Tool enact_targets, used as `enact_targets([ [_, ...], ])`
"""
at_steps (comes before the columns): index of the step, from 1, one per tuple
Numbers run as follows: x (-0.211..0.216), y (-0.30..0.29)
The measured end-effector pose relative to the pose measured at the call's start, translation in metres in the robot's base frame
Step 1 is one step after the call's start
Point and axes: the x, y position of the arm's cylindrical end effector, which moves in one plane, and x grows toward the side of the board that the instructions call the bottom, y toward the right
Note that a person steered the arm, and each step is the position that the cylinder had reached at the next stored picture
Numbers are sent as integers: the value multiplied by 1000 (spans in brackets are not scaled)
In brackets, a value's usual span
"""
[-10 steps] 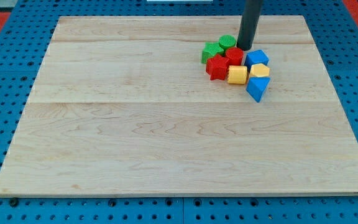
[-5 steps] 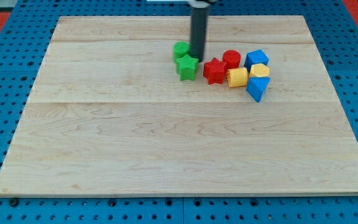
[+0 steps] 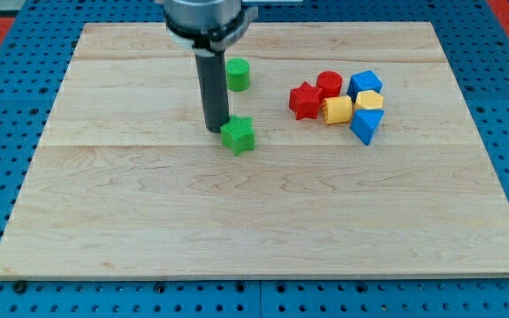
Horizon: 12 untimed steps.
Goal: Move the green blocks on the either side of the red star
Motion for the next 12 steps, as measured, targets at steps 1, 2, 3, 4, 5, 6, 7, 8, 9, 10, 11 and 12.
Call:
enact_targets([
  [1, 11, 60],
  [2, 62, 35],
  [3, 49, 84],
  [4, 46, 95],
  [5, 34, 103],
  [6, 18, 158],
  [7, 41, 181],
  [8, 103, 85],
  [9, 28, 13],
  [10, -42, -63],
  [11, -114, -73],
  [12, -132, 10],
])
